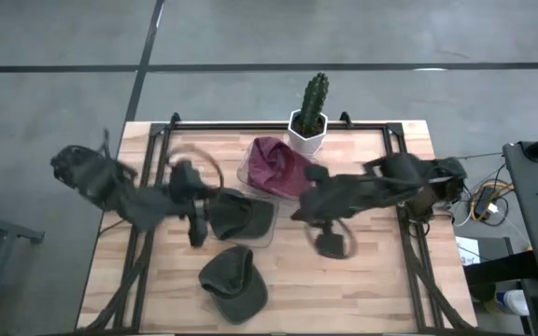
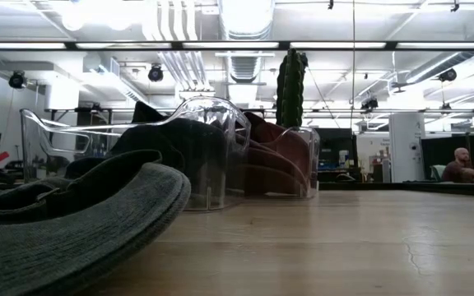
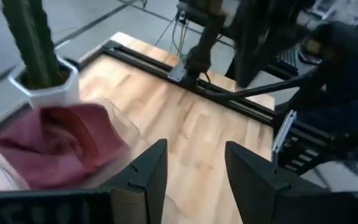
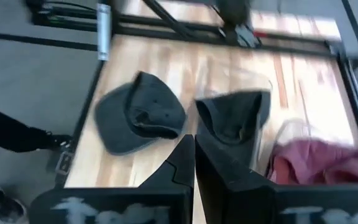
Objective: Pick & Place hat
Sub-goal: Put the black cap into the bottom transparent bin
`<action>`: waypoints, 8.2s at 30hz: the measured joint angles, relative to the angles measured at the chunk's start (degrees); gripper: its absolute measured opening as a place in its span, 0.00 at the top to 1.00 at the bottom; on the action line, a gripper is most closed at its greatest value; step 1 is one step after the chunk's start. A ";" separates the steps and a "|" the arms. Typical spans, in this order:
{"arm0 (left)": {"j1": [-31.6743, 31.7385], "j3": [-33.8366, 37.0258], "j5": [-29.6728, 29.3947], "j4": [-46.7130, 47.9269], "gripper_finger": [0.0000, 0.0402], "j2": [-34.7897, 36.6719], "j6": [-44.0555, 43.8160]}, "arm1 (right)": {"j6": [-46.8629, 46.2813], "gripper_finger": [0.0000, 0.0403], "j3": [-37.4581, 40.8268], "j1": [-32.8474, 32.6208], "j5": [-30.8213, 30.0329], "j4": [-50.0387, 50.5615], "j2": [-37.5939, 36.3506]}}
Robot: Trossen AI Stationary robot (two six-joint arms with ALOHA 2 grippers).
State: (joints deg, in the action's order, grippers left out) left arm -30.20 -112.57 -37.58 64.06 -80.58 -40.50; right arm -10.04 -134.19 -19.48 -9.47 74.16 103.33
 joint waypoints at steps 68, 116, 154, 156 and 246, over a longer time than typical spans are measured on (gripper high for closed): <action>-15.43 47.25 32.96 -34.61 0.70 -17.97 -85.78 | 11.55 0.98 21.75 -1.84 1.97 -7.70 -21.61; -5.58 41.90 -9.62 -6.04 0.97 -4.31 -85.54 | 14.08 0.98 21.42 -1.61 1.86 -13.44 -21.59; -3.76 38.07 -0.20 -22.11 0.60 -3.60 -76.07 | 15.22 0.98 21.38 1.55 1.95 -14.78 -21.59; -3.79 37.28 -3.14 -20.49 0.60 -2.91 -74.27 | 15.63 0.98 21.38 1.55 1.95 -14.74 -21.59; 42.03 62.07 46.40 -18.87 0.99 20.69 -20.58 | 3.77 0.98 36.06 10.77 3.32 -27.03 -23.47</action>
State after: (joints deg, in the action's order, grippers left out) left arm 11.84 -50.50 8.82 45.19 -59.89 -61.08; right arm -6.28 -98.13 -8.71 -6.15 47.13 79.85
